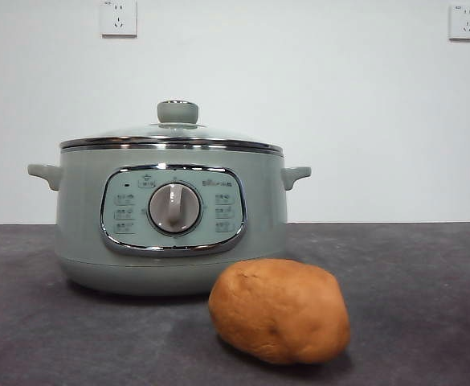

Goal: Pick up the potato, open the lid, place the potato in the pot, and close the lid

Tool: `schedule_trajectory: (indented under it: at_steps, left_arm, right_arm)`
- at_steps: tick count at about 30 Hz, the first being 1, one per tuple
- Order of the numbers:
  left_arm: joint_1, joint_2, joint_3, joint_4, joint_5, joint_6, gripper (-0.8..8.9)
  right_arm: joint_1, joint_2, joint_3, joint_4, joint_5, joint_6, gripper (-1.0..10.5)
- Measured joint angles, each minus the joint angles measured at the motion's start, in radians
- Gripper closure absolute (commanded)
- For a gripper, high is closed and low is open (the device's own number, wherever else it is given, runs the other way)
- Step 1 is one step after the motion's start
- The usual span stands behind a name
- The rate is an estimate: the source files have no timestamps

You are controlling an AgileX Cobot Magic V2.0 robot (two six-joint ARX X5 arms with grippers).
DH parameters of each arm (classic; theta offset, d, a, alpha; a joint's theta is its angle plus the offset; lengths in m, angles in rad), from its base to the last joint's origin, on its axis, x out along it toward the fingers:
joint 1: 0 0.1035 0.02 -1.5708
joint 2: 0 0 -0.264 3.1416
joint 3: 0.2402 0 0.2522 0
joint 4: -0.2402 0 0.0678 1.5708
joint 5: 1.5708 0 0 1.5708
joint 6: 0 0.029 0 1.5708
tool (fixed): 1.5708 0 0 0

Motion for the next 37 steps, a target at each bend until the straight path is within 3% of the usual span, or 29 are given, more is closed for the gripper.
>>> schedule_trajectory:
  at_steps: [6,13,20,27,31,37]
  left_arm:
    - [0.0,0.001,0.019,-0.013,0.045,-0.021,8.17]
    - [0.0,0.045,0.179,-0.01,0.212,-0.048,8.17]
    - [0.0,0.178,0.367,-0.076,0.365,-0.103,8.17]
    - [0.0,0.335,0.539,-0.18,0.466,-0.108,8.17]
    - [0.0,0.416,0.58,-0.225,0.493,-0.125,8.17]
    - [-0.005,0.544,0.645,-0.336,0.677,-0.116,8.07]
  right_arm:
    - [0.0,0.0,0.011,-0.017,-0.066,0.137,9.5]
    - [0.0,0.028,0.135,-0.017,-0.211,0.291,9.6]
    - [0.0,0.175,0.298,-0.109,-0.406,0.322,9.5]
    - [0.0,0.397,0.517,-0.288,-0.569,0.286,9.3]
    - [0.0,0.525,0.616,-0.38,-0.663,0.227,6.8]
    - [0.03,0.698,0.741,-0.479,-0.693,0.143,2.4]
